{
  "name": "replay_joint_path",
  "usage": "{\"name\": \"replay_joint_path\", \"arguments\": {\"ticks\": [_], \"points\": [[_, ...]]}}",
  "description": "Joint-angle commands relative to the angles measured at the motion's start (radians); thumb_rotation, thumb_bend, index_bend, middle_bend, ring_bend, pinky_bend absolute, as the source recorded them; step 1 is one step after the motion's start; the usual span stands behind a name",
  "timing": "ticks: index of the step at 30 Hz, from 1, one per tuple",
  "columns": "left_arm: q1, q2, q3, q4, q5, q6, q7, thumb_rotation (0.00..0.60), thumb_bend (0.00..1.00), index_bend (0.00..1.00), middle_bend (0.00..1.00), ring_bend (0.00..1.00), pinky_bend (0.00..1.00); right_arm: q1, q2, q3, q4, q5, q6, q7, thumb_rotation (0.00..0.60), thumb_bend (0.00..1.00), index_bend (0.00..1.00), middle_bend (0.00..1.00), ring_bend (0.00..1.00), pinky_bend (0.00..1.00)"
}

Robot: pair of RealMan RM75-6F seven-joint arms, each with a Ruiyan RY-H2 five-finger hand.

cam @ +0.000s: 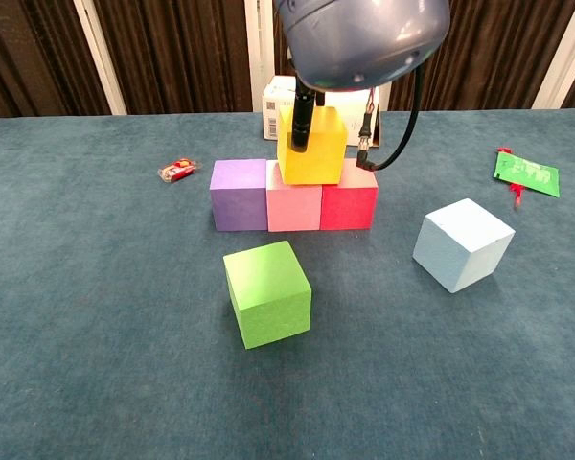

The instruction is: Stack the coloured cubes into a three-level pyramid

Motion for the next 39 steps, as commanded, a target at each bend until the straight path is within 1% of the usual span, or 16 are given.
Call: {"name": "replay_joint_path", "arguments": {"ticks": [1, 5, 13, 30, 39], "points": [[0.000, 0.000, 0.000, 0.000, 0.001, 0.001, 0.000, 0.600, 0.41, 0.03, 0.00, 0.00, 0.00, -0.001, -0.001, 0.000, -0.001, -0.001, 0.001, -0.002, 0.600, 0.29, 0.31, 0.22, 0.02, 0.00], [0.000, 0.000, 0.000, 0.000, 0.000, 0.002, 0.001, 0.600, 0.41, 0.03, 0.00, 0.00, 0.00, -0.002, -0.002, 0.001, -0.003, -0.002, 0.002, -0.006, 0.600, 0.29, 0.31, 0.22, 0.02, 0.00], [0.000, -0.001, 0.000, 0.000, -0.001, 0.001, 0.003, 0.600, 0.41, 0.03, 0.00, 0.00, 0.00, -0.006, -0.002, 0.005, -0.003, 0.006, -0.001, -0.015, 0.600, 0.29, 0.24, 0.20, 0.01, 0.00], [0.001, -0.003, -0.001, -0.002, -0.001, 0.004, 0.002, 0.600, 0.41, 0.03, 0.00, 0.00, 0.00, -0.009, 0.004, 0.016, -0.020, 0.014, -0.002, -0.029, 0.600, 0.29, 0.24, 0.20, 0.00, 0.00], [0.002, -0.003, -0.005, -0.003, -0.003, 0.008, -0.005, 0.600, 0.41, 0.03, 0.00, 0.00, 0.00, -0.012, -0.001, 0.016, -0.010, 0.011, -0.023, -0.017, 0.600, 0.29, 0.24, 0.20, 0.00, 0.00]]}}
